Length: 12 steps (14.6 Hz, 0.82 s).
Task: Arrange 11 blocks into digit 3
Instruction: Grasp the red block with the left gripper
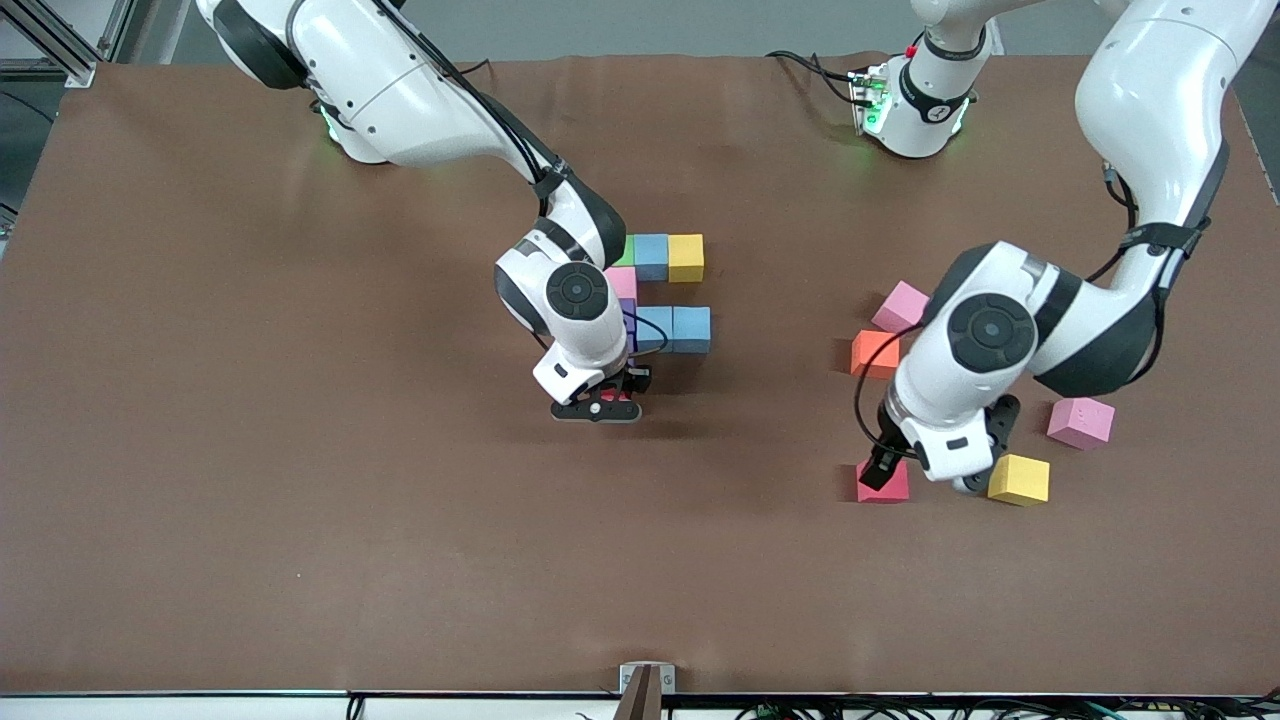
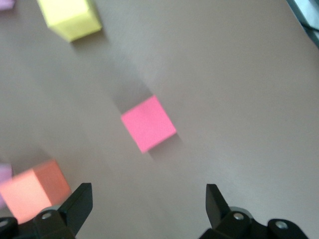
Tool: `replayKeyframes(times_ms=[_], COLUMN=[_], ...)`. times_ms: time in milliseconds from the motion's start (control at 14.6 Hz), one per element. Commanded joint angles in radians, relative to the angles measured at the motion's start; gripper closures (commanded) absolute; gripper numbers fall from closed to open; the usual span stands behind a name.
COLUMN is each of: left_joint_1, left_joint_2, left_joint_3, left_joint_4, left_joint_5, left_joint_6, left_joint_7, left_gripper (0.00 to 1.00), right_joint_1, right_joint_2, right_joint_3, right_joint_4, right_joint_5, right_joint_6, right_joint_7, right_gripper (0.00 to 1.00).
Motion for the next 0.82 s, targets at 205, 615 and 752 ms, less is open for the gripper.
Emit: replayKeyframes(times_ms=[205, 615, 752], left_joint_1=[-0.008, -0.022, -0.036], left_joint_2=[0.104, 0.172, 0.195], left_joint_3=[0.082, 0.131, 0.131], left_joint_4=[0.109, 0.121, 0.121], left_joint_5=[-0.013, -0.017, -0.017], left_joint_6=[0.043, 0.149, 0.171], left_joint_7=[0.519, 0.849, 0.855], left_gripper=[0.01, 0.02, 0.03], right_joint_1=[0.005, 0.009, 0.011], right_joint_2=[-0.018, -0.018, -0.018], right_joint_3=[0.012, 0.012, 0.012], right_joint_4=[-0.059, -0.059, -0.059], right_joint_5=[0.018, 0.018, 0.018], right_joint_6=[0.001, -0.004, -0.005], right_joint_7=[0.034, 0.036, 0.045], right_gripper=[0.99, 0.99, 0.99])
